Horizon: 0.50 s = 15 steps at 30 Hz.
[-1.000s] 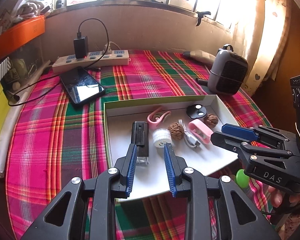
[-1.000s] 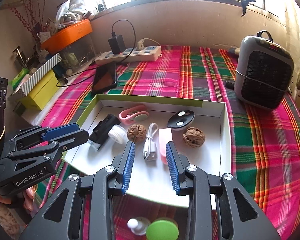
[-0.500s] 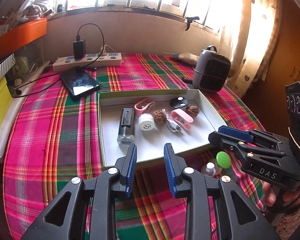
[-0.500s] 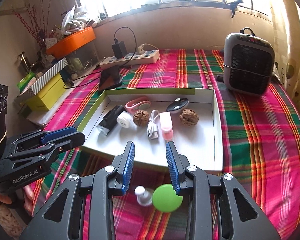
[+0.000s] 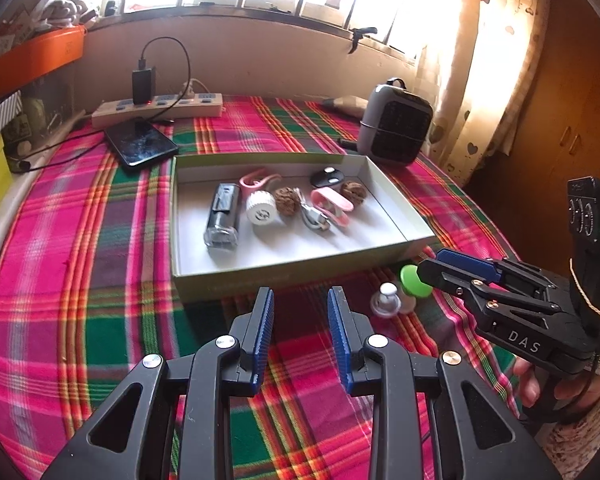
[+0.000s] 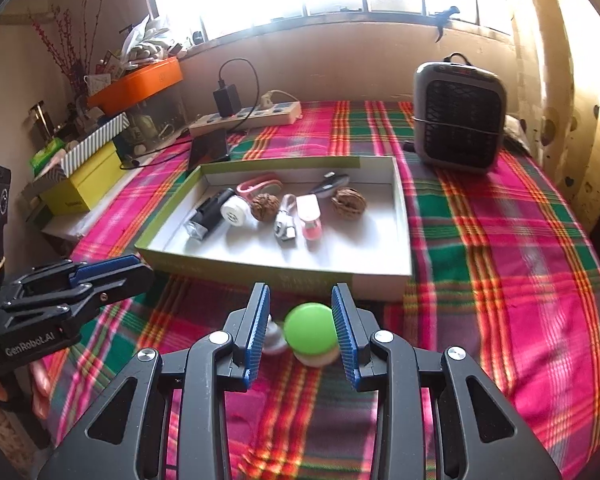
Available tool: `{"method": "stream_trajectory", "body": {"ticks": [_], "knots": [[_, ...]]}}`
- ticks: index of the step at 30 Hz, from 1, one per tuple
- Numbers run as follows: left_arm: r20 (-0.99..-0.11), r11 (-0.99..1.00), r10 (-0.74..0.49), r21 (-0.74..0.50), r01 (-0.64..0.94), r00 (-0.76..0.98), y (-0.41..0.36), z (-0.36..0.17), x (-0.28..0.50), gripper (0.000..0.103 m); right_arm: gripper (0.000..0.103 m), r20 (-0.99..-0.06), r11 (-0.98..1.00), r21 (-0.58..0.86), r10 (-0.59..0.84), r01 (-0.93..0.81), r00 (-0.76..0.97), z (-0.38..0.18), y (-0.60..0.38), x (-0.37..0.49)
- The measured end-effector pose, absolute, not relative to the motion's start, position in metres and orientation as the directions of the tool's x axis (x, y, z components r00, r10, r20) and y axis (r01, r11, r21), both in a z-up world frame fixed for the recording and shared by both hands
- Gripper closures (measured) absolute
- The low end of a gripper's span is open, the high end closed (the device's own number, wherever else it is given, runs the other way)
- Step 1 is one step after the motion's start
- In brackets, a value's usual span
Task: Organize objects
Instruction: 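Withdraw both grippers from the box toward the white knob and green mushroom, then close the left gripper on the white knob while the right gripper closes on the green mushroom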
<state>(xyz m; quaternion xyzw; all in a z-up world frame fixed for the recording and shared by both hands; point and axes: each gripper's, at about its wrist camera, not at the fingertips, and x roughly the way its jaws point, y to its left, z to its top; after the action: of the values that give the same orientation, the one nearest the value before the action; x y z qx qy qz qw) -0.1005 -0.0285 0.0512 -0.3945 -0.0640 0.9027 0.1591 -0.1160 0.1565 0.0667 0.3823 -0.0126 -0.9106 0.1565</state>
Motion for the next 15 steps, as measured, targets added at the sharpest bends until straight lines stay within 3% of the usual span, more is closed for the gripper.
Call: {"method": "stream_trajectory", "body": {"ticks": [6, 10, 15], "knots": [[-0.697, -0.934, 0.356, -0.252, -0.253, -0.623, -0.025, 0.044, -0.096, 0.077, 0.069, -0.711, -0.956, 0.137, -0.278, 0.261, -0.646, 0.055, 0.161, -0.11], [-0.705, -0.933, 0.358, -0.255, -0.253, -0.612, -0.024, 0.039, -0.095, 0.077, 0.055, -0.72, -0.955, 0.134, -0.278, 0.266, -0.636, 0.05, 0.158, -0.113], [-0.709, -0.931, 0.363, -0.258, -0.256, -0.605, -0.022, 0.036, -0.095, 0.077, 0.054, -0.733, -0.96, 0.133, -0.263, 0.247, -0.628, 0.042, 0.157, -0.122]]}}
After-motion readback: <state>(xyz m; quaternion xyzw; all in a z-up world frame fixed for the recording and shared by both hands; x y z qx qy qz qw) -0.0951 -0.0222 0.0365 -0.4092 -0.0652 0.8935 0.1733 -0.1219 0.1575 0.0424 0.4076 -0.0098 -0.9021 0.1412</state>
